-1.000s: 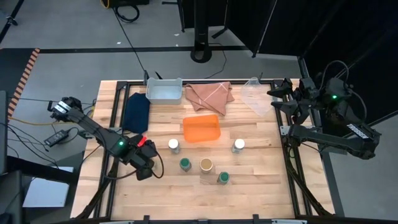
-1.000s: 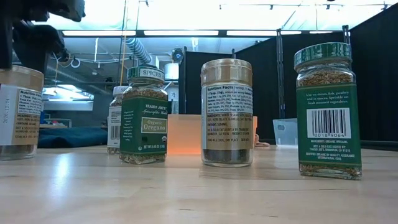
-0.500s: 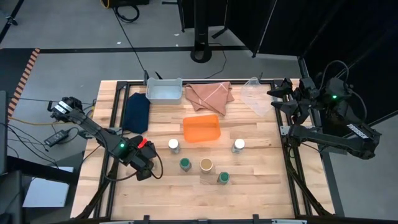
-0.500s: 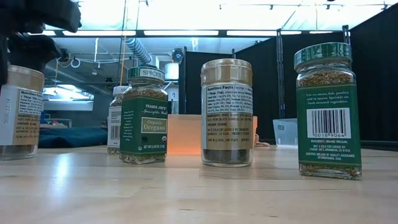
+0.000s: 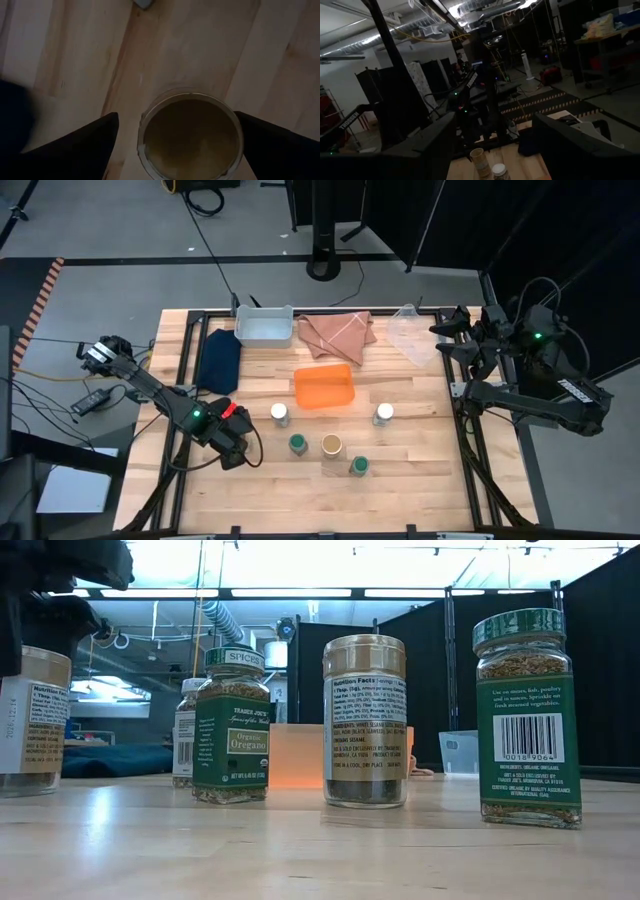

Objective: Sort spices by type
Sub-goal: Put the gold seasoning bottle into the gray bin

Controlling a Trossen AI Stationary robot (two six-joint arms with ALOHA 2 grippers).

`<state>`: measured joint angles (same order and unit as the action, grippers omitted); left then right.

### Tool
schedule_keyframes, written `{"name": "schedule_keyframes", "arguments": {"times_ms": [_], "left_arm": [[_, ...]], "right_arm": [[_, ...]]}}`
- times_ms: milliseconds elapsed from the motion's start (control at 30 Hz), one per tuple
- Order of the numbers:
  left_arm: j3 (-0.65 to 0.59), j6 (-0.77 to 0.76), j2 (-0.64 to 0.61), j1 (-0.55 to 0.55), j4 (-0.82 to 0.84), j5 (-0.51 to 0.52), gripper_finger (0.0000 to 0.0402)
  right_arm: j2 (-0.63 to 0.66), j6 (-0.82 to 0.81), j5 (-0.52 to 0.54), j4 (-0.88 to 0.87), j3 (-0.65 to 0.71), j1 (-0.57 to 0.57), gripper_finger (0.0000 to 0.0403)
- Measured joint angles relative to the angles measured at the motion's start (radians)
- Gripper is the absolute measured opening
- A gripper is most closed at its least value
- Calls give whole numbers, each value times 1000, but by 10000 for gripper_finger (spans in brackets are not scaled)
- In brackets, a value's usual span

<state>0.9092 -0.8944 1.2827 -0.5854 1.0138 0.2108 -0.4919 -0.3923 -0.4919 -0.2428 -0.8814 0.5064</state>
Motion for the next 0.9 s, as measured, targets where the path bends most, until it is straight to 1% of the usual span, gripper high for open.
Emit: {"name": "schedule_keyframes", "arguments": {"times_ms": [233,300,367,533,567,900], "left_arm": [[0,-5,0,0,1,-1,391],[0,-5,0,0,1,-6,384],[0,-5,0,0,0,-11,363],[0,-8,0,0,1,-11,273],[1,-8,-1,0,0,-11,261],[1,-8,-1,0,-1,-11,259]], "right_arm": [[0,0,0,0,0,0,268],[0,0,0,0,0,0,268],[0,0,0,0,0,0,268],[0,0,0,0,0,0,268],[0,0,0,0,0,0,268],[0,0,0,0,0,0,268]]}}
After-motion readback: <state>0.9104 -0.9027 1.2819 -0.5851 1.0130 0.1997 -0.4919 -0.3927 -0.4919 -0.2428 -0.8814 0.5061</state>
